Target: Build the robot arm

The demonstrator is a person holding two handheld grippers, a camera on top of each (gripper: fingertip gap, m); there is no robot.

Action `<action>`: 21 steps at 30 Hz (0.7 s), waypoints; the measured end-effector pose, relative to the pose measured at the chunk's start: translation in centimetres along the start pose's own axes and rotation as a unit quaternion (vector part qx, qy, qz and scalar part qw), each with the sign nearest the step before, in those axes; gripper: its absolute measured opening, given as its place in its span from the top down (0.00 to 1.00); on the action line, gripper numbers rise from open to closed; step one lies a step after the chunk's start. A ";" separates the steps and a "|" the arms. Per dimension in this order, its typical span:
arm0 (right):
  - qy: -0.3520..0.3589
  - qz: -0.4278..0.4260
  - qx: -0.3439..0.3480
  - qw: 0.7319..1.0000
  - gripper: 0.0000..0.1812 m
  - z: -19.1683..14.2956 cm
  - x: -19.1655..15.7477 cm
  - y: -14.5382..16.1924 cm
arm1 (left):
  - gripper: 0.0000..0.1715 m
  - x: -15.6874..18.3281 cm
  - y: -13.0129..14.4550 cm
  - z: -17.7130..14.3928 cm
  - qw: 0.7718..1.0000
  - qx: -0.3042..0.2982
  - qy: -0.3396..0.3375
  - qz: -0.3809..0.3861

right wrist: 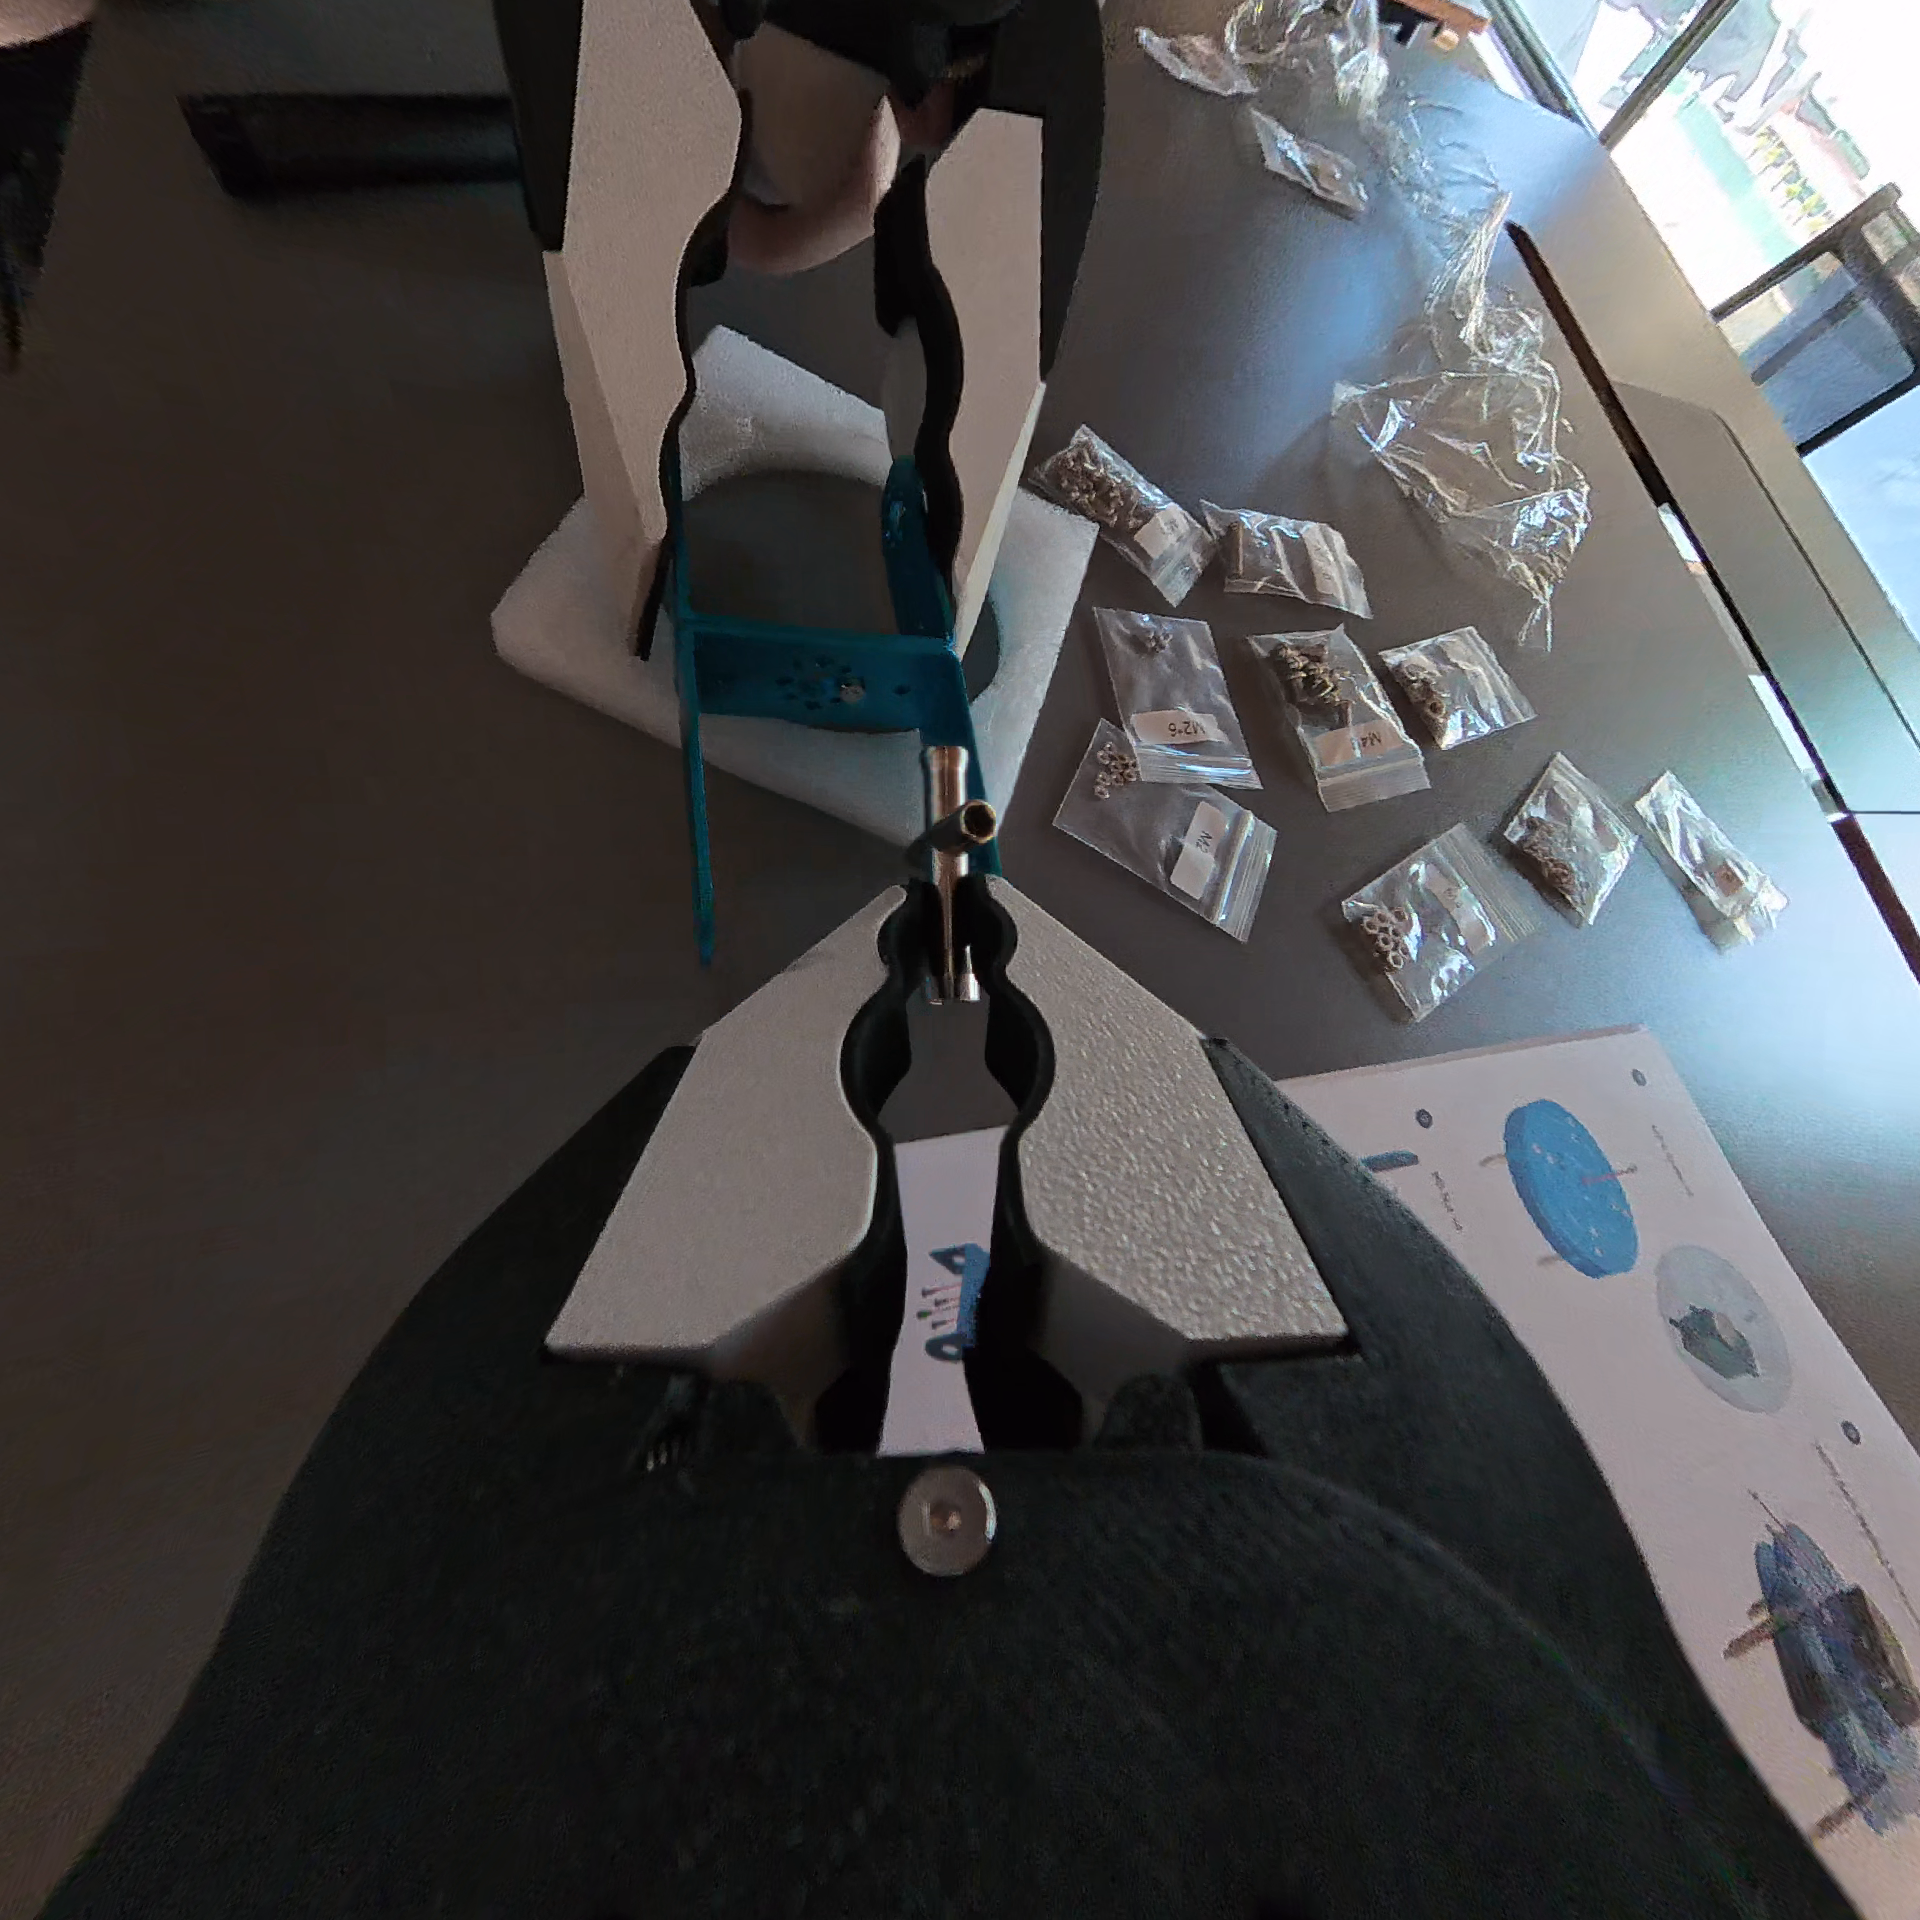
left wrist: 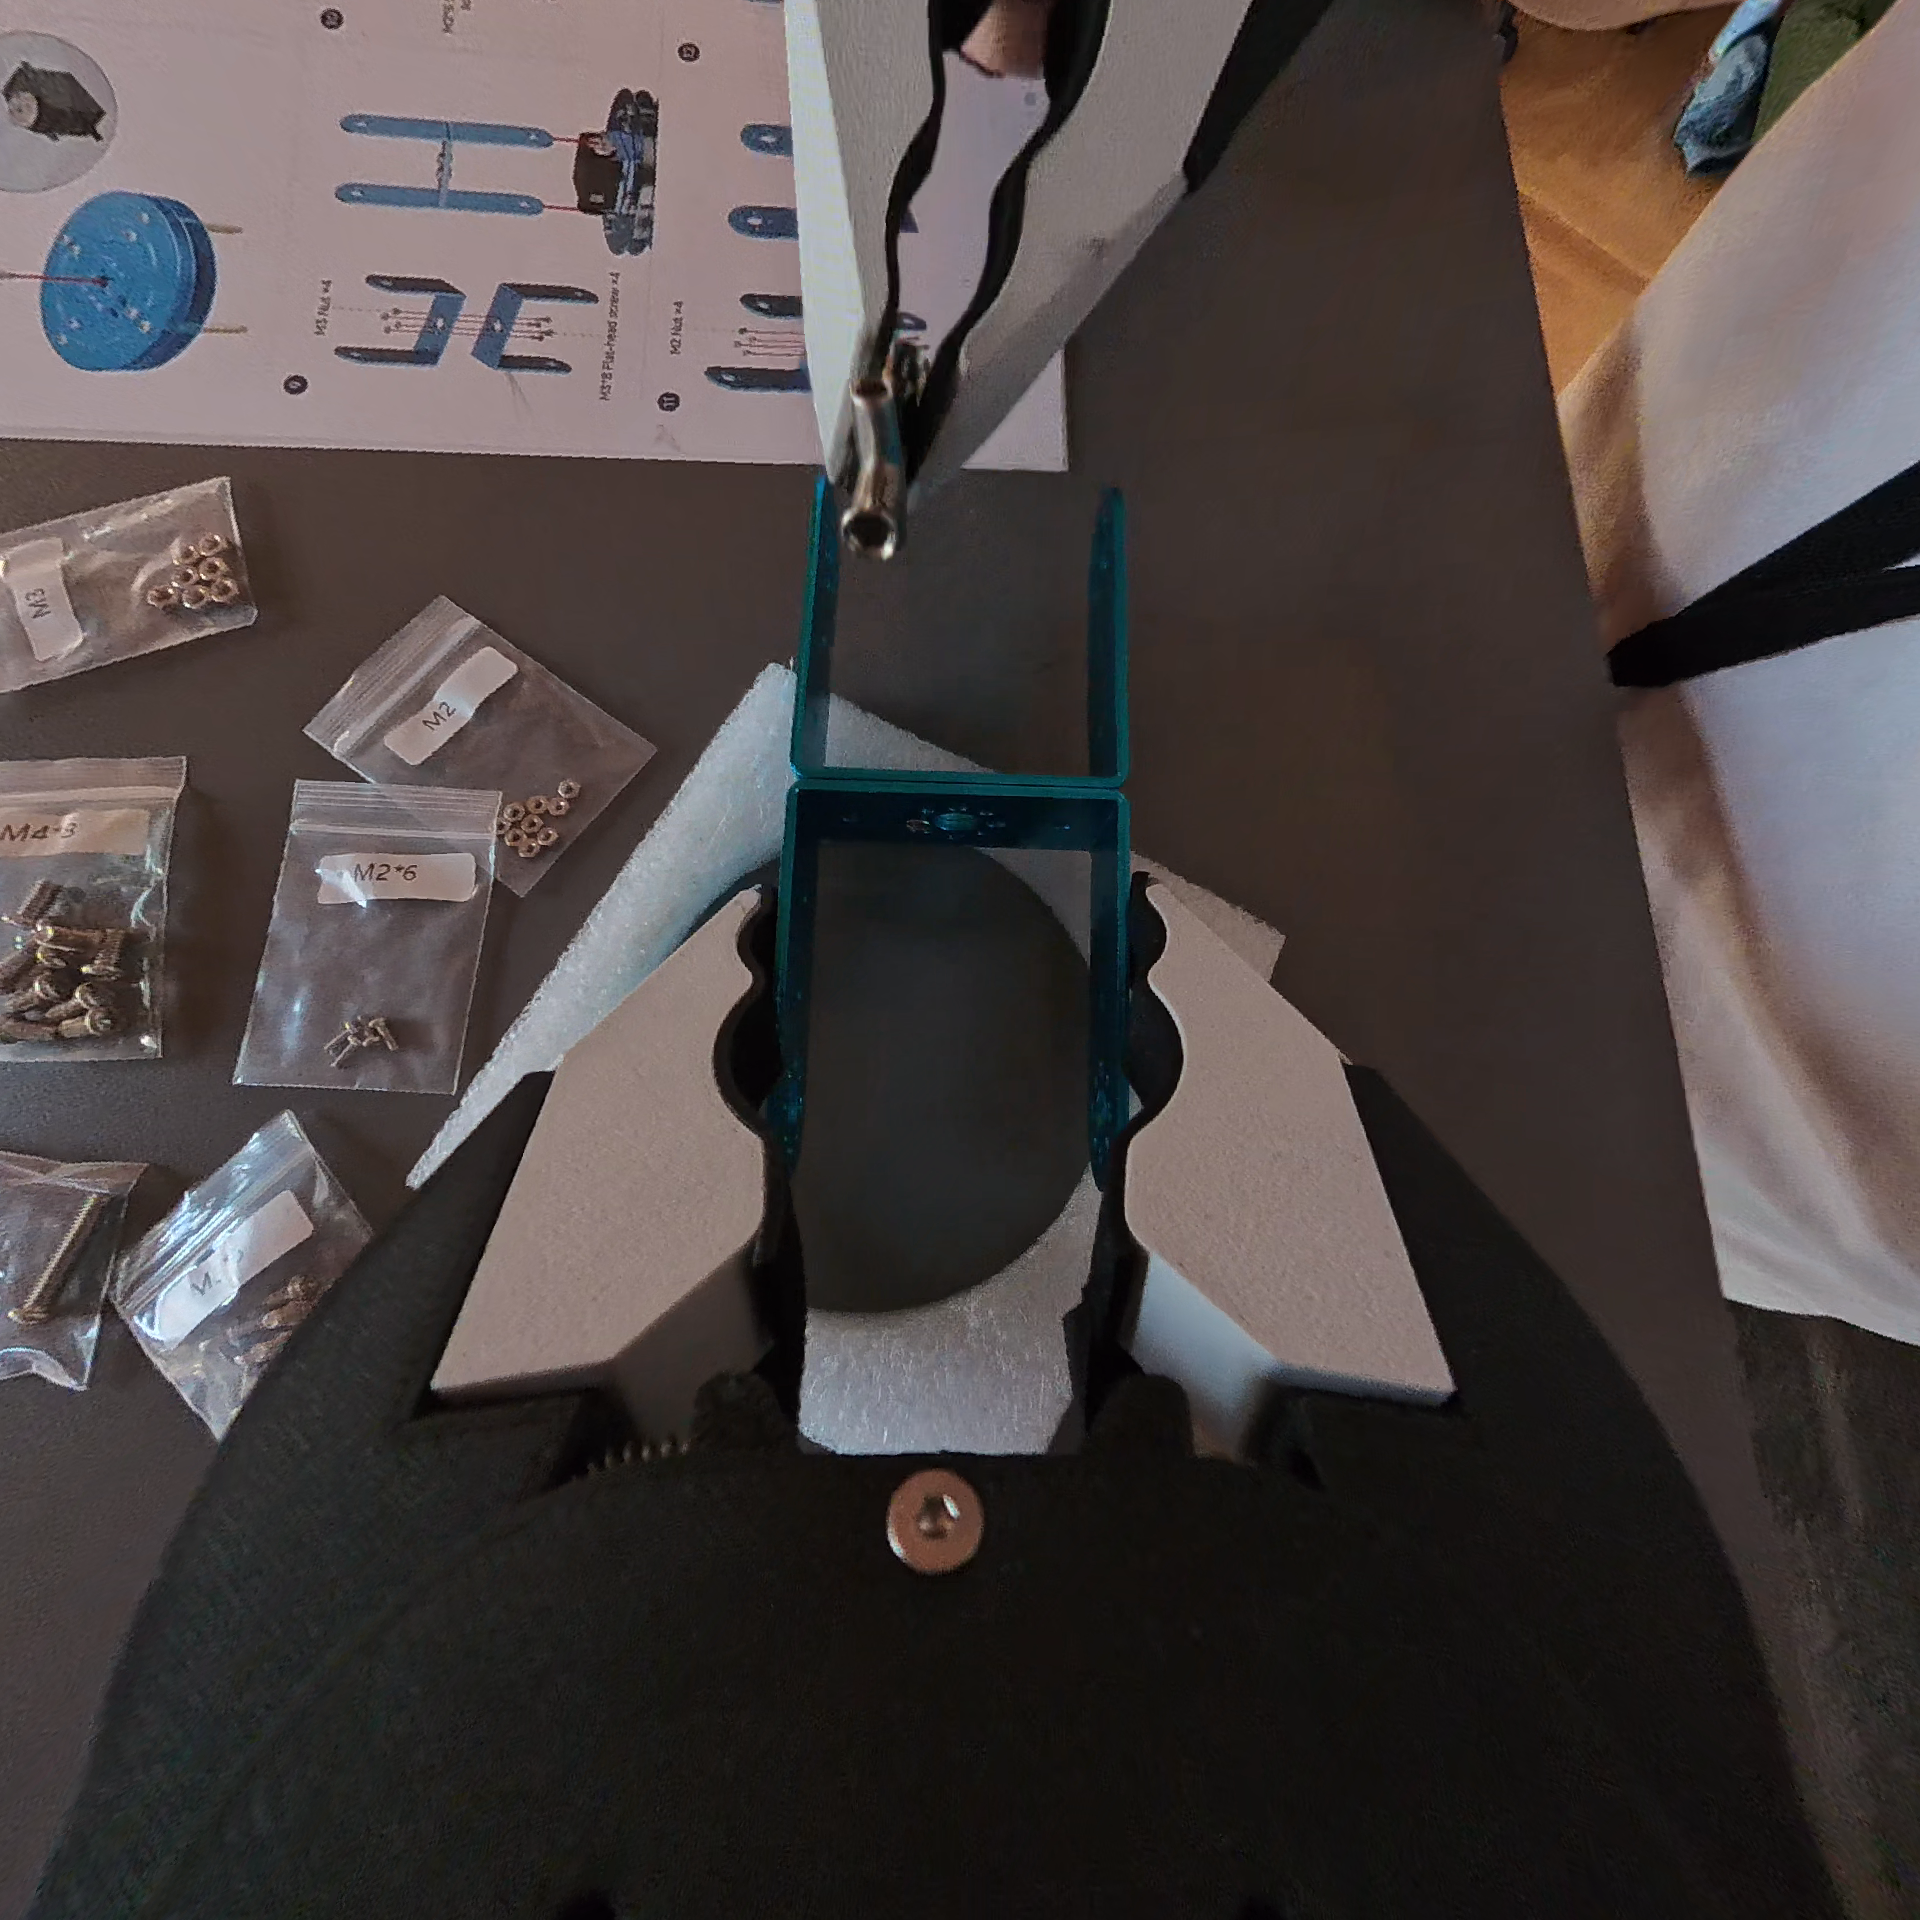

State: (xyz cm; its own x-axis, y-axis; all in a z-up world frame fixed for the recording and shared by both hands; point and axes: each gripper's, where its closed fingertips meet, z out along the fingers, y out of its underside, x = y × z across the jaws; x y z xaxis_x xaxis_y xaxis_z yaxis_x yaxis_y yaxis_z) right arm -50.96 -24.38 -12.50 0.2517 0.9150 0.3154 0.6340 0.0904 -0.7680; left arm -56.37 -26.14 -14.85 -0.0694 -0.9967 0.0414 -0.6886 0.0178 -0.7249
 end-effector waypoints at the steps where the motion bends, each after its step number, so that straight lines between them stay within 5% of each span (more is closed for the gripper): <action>1: 0.003 0.005 0.004 1.000 0.96 -0.5 0.1 0.1 | 0.62 0.1 -0.1 -0.1 1.000 -0.001 0.002 0.001; 7: -0.034 0.093 0.038 0.994 0.96 -1.7 -1.2 0.3 | 0.62 0.0 -1.2 -1.5 0.998 -0.039 -0.012 0.040; 14: -0.081 0.230 0.044 0.969 0.96 -3.0 -2.7 0.9 | 0.62 0.5 -3.3 -1.5 0.967 -0.208 -0.022 0.146; 18: -0.133 0.269 -0.003 0.954 0.96 -3.4 -5.1 2.9 | 0.62 1.2 -2.9 -1.2 0.935 -0.320 -0.012 0.154; 21: -0.172 0.269 -0.053 0.946 0.96 -4.0 -6.8 4.1 | 0.62 2.7 -3.3 -0.7 0.936 -0.332 0.012 0.114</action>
State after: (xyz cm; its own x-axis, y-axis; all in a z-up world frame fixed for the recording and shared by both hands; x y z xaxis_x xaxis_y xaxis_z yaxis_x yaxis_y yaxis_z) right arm -47.10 -31.82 -15.57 0.3176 0.8926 -0.3200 0.5556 -0.4487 -0.7000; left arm -54.77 -28.83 -11.88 -0.2798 -0.9592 -0.0405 -0.9503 0.2827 -0.1301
